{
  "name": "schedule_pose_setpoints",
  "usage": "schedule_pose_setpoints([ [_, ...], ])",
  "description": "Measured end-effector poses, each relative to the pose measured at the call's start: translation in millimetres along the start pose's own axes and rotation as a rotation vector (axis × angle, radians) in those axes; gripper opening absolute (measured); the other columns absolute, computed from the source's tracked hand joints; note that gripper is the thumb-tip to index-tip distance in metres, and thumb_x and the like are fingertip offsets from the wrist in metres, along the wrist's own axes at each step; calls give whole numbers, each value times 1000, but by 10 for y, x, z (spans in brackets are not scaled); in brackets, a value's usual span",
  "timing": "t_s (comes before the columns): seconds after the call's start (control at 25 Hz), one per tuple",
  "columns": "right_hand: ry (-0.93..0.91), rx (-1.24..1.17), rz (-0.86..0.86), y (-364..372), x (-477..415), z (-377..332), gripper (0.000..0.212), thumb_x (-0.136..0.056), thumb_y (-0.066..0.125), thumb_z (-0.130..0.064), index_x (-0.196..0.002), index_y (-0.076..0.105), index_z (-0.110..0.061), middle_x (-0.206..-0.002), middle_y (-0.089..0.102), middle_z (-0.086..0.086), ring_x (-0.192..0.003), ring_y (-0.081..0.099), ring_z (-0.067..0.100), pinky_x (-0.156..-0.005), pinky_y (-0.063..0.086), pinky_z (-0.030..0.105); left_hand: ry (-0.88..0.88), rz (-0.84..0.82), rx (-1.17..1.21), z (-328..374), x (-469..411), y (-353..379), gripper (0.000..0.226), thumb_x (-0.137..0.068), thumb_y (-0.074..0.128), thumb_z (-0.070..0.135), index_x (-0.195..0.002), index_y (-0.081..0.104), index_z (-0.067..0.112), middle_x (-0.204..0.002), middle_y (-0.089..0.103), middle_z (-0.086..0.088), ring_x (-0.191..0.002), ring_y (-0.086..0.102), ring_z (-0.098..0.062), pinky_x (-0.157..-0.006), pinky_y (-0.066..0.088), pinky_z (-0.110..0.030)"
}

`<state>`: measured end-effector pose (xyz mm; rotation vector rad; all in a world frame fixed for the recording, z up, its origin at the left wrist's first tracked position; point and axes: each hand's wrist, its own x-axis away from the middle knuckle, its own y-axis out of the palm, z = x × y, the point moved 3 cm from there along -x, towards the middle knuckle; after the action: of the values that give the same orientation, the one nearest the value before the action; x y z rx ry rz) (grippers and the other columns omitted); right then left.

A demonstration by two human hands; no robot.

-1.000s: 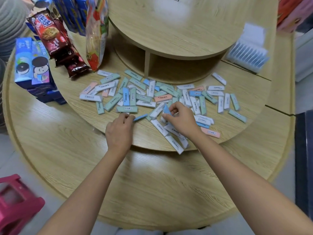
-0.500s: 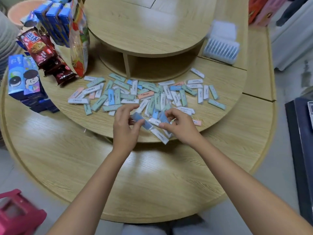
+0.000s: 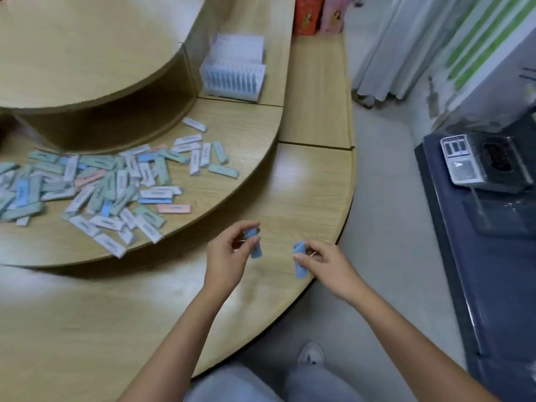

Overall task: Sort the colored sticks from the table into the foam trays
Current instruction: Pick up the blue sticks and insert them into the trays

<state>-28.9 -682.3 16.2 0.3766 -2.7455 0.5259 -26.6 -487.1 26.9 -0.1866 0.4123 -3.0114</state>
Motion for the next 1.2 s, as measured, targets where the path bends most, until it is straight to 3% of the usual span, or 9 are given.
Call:
schedule_pose_setpoints([
  [0.08, 39, 1, 36, -589, 94, 256, 11, -90, 60, -8, -96, 64, 0, -66, 57, -16, -59, 46, 2, -60, 37, 18, -11, -57, 21, 122, 14, 592, 33, -84, 67, 4, -96, 66, 34, -96, 70, 7, -88, 64, -1, -81, 51, -20],
  [0.12, 43, 6, 48, -861, 115, 331, 13, -91, 59, -10, -98, 63, 0, -74, 58, -6, -66, 48, 8, -64, 39, 22, -12, -88, 15, 178, 19, 849, 34, -84, 67, 4, -97, 65, 35, -97, 70, 8, -90, 65, -3, -83, 51, -21],
  [0.24, -1, 27, 57, -1540, -85, 371, 12, -92, 57, -12, -95, 62, -2, -77, 52, 8, -70, 45, 15, -66, 38, 29, -18, -103, 24, 365, -130, 1396, 34, -85, 65, 3, -96, 65, 35, -97, 70, 9, -90, 66, -5, -80, 51, -22],
  [0.4, -119, 66, 40, -2069, -772, 144, 10, -89, 61, -7, -90, 63, 3, -65, 41, 7, -63, 37, 17, -63, 36, 29, 11, -23, 30, 599, -720, 1773, 34, -85, 65, 4, -100, 62, 35, -95, 70, 8, -86, 64, 0, -75, 49, -13],
  [0.52, -179, 59, -28, -2339, -1352, -65, 10, -87, 62, -5, -91, 65, -14, -66, 45, -2, -59, 38, 9, -62, 38, 26, -5, 106, 56, 651, -1285, 1965, 25, -83, 69, 6, -98, 64, 26, -92, 71, 7, -83, 65, -1, -72, 50, -17],
  [0.68, -198, 91, -100, -2766, -2189, -421, 25, -87, 63, -6, -90, 59, -30, -77, 51, 0, -63, 46, 9, -66, 45, 27, -29, 195, 51, 855, -2177, 2071, 24, -82, 70, 8, -89, 65, 31, -82, 68, 20, -75, 61, 2, -67, 47, -13],
  [0.76, -213, 137, -151, -2928, -2630, -606, 23, -87, 63, -6, -88, 58, -28, -74, 50, 0, -65, 46, 12, -67, 45, 30, -2, 246, 25, 1001, -2563, 2042, 23, -82, 70, 10, -89, 65, 32, -81, 67, 13, -72, 60, 2, -66, 46, -12],
  [0.88, -244, 133, -263, -2953, -3240, -847, 18, -90, 59, -7, -88, 60, -25, -73, 53, 2, -63, 49, 9, -64, 47, 23, 11, 361, -22, 1134, -2970, 1906, 18, -82, 71, 10, -93, 68, 23, -88, 68, 3, -76, 60, -3, -67, 45, -11],
  [1.2, -471, 221, -594, -2670, -5145, -1664, 17, -91, 59, -8, -85, 61, -23, -70, 58, -2, -62, 54, 5, -63, 45, 14, -119, 704, -66, 1292, -4057, 1526, 25, -81, 72, 12, -86, 64, 35, -86, 67, 15, -78, 62, 1, -72, 46, -9],
])
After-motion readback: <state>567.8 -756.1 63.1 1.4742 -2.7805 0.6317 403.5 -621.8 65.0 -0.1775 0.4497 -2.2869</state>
